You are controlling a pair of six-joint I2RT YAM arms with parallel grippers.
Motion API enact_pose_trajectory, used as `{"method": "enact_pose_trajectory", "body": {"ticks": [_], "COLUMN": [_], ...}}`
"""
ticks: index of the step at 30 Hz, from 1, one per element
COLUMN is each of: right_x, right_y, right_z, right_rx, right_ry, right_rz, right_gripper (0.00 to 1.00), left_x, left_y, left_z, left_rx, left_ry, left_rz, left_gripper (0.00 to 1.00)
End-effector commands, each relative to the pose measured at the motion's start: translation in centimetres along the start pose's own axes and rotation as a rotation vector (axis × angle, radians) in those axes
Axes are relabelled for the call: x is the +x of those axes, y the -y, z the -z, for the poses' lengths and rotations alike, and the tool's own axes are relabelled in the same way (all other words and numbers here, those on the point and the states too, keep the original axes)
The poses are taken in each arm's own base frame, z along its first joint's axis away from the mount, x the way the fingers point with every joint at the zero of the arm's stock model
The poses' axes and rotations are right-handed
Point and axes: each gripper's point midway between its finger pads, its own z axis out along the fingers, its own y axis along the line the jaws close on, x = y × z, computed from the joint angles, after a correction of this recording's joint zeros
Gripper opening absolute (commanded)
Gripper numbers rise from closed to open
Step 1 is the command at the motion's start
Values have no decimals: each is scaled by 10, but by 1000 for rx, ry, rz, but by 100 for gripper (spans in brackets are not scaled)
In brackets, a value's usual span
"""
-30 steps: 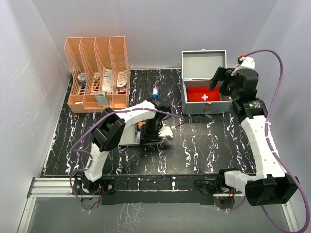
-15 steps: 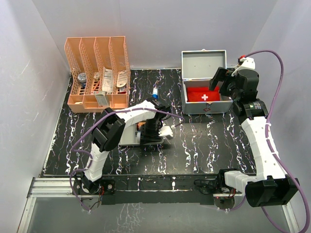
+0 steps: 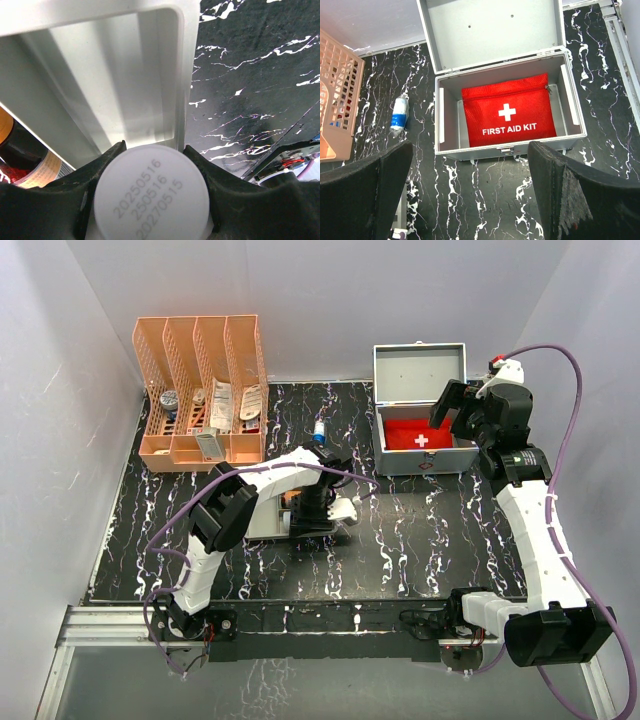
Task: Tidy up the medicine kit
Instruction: Place the pill bottle in the medicine box compartment.
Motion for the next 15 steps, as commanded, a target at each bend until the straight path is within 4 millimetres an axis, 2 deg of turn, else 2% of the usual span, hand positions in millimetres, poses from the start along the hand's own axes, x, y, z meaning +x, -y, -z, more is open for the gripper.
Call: {"method": "enact_pose_trajectory", "body": {"ticks": [1, 15], "right_x": [-24, -23], "right_y": [-7, -11], "right_z": [6, 2], "right_rx": [-33, -59], "right_ry": [92, 100], "right_rz": [-2, -9], "right_gripper": [98, 98], "left_x": [-4, -3], "left_y": [-4, -3], "left_z": [14, 24], "left_rx": [-49, -70], "left_ry": [13, 2], "left_rz": [4, 11], "left_gripper": [22, 21]}}
